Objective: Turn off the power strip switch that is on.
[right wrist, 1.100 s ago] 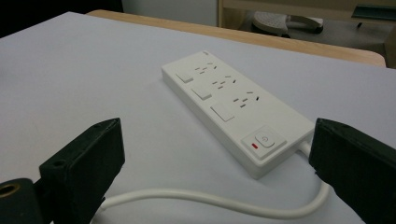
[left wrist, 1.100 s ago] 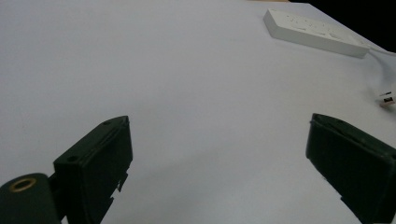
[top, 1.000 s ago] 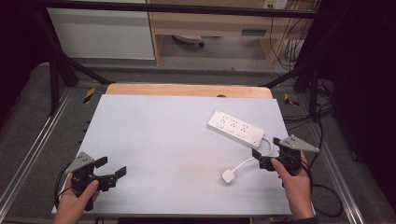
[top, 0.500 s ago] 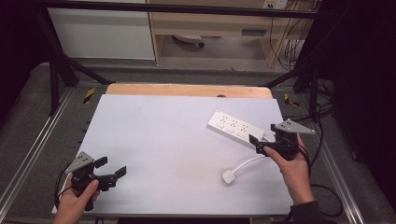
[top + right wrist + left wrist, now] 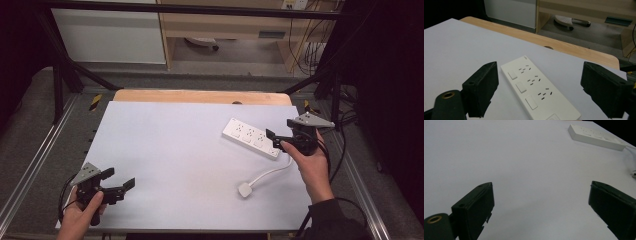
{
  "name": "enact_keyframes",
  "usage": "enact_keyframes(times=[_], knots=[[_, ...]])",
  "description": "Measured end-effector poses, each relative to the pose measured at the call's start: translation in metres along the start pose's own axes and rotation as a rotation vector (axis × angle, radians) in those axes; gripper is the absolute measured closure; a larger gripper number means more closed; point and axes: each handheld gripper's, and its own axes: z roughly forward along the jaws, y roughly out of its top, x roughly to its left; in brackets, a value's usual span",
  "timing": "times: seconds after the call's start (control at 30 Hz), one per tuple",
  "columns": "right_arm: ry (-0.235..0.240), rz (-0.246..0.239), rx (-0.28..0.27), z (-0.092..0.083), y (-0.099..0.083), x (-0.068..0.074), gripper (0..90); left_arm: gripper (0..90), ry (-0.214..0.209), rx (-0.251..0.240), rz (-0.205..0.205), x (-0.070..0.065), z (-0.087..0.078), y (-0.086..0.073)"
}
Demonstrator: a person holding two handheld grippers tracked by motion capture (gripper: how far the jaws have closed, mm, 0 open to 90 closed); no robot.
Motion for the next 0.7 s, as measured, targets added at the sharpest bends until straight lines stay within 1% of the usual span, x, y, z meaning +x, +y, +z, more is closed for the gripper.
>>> enact_keyframes(times=[0.1, 0.13, 0.17, 0.23, 0.27, 0.33, 0.37, 0.4, 0.43, 0.57, 0.63, 0.67, 0.7], knots=[[-0.005, 0.002, -0.002, 0.003, 0.002, -0.003, 20.3, 6.3, 0.0, -0.004, 0.0, 0.0, 0.0, 0.0], [-0.014, 0.0, -0.001, 0.004, 0.003, -0.003, 21.8, 6.3, 0.001, -0.003, -0.001, 0.0, 0.0, 0.0], [-0.014, 0.0, -0.001, 0.004, 0.003, -0.003, 21.8, 6.3, 0.001, -0.003, -0.001, 0.0, 0.0, 0.0], [-0.022, -0.003, 0.002, 0.007, 0.005, -0.005, 27.0, 6.3, 0.002, -0.002, 0.001, 0.0, 0.0, 0.0], [-0.022, -0.003, 0.002, 0.007, 0.005, -0.005, 27.0, 6.3, 0.002, -0.002, 0.002, 0.0, 0.0, 0.0], [-0.026, -0.005, 0.001, 0.008, 0.006, -0.007, 32.8, 6.3, 0.006, -0.002, 0.002, 0.0, 0.001, 0.0], [-0.033, -0.006, 0.002, 0.01, 0.008, -0.009, 38.4, 6.3, 0.005, 0.0, 0.001, 0.0, 0.001, -0.001], [-0.033, -0.006, 0.002, 0.01, 0.008, -0.009, 38.4, 6.3, 0.005, 0.0, 0.001, 0.0, 0.001, -0.001], [-0.034, -0.007, 0.002, 0.012, 0.009, -0.01, 43.8, 6.3, 0.005, 0.0, 0.001, 0.0, 0.001, -0.001], [-0.04, 0.002, 0.005, 0.017, 0.009, -0.012, 56.3, 6.3, 0.006, -0.003, 0.0, 0.0, 0.0, -0.001], [-0.045, -0.005, 0.004, 0.02, 0.009, -0.014, 62.2, 6.3, 0.006, -0.004, 0.001, 0.001, 0.0, -0.001], [-0.045, -0.005, 0.004, 0.02, 0.009, -0.014, 62.2, 6.3, 0.006, -0.004, 0.0, 0.001, 0.0, -0.001], [-0.048, -0.007, 0.001, 0.021, 0.009, -0.015, 65.2, 6.3, 0.007, -0.004, 0.0, 0.0, 0.0, -0.001]])
